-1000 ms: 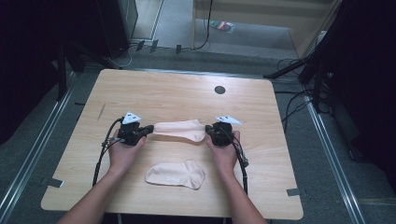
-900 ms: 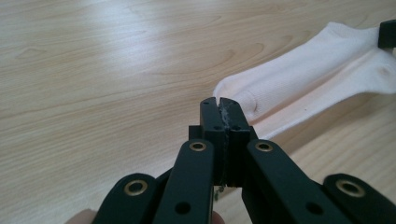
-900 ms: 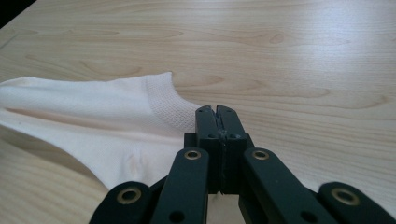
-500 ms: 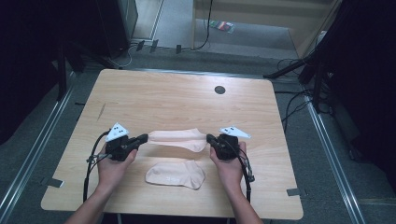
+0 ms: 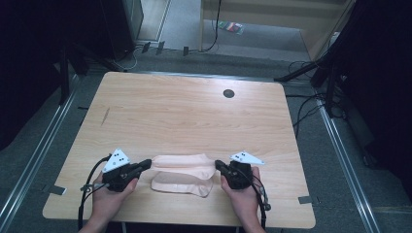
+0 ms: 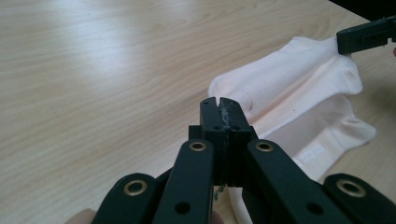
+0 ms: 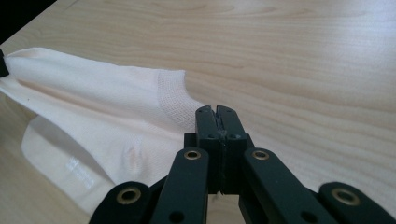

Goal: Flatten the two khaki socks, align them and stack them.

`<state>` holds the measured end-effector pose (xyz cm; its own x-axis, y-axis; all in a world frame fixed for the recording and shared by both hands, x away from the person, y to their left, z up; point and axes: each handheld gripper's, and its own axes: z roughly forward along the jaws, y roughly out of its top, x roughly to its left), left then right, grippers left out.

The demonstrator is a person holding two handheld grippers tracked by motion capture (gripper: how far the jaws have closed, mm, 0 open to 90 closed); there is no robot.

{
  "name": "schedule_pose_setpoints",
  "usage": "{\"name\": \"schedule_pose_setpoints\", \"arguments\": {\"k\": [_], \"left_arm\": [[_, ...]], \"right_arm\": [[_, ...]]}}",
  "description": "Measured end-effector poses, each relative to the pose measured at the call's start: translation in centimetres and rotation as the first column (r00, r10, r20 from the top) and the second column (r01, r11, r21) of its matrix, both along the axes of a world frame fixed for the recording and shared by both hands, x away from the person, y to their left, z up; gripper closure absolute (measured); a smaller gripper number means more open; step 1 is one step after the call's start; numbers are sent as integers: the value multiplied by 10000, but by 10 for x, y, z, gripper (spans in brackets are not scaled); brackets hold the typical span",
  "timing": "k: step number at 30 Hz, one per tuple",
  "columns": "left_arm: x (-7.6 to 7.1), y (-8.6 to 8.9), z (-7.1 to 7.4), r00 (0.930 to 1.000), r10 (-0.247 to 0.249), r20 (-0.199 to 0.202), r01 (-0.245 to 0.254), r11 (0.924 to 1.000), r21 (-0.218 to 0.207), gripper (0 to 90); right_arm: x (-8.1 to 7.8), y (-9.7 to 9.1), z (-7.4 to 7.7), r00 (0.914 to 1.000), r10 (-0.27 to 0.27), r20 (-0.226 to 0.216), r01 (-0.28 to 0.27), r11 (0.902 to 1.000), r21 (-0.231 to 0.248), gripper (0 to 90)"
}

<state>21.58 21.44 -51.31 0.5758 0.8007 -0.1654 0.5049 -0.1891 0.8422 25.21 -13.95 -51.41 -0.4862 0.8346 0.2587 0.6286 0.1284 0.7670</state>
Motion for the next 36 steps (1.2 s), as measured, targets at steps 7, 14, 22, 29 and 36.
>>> {"name": "schedule_pose_setpoints", "arguments": {"k": [7, 14, 22, 29, 36], "left_arm": [[-13, 2, -10, 9995, -103, -296, 112, 9994, 313, 900], [-18, -5, -20, 9976, -296, -633, 329, 9981, 519, 900], [-18, -4, -30, 9945, 309, -996, -273, 9989, 374, 469], [-23, 7, -23, 9942, 833, -678, -837, 9965, -42, 136], [-28, 21, -20, 9922, 1189, -369, -1203, 9920, -375, 72]], "right_arm": [[-19, -3, -2, 9997, 255, -35, -255, 9996, -93, 900], [-24, 5, -12, 9984, 569, -69, -571, 9975, -428, 900], [-25, 7, -23, 9972, 729, -164, -734, 9968, -302, 482], [-36, -7, -14, 9968, 4, 800, -1, 10000, -30, 276], [-49, -15, -5, 9914, -672, 1122, 660, 9977, 147, 132]]}}
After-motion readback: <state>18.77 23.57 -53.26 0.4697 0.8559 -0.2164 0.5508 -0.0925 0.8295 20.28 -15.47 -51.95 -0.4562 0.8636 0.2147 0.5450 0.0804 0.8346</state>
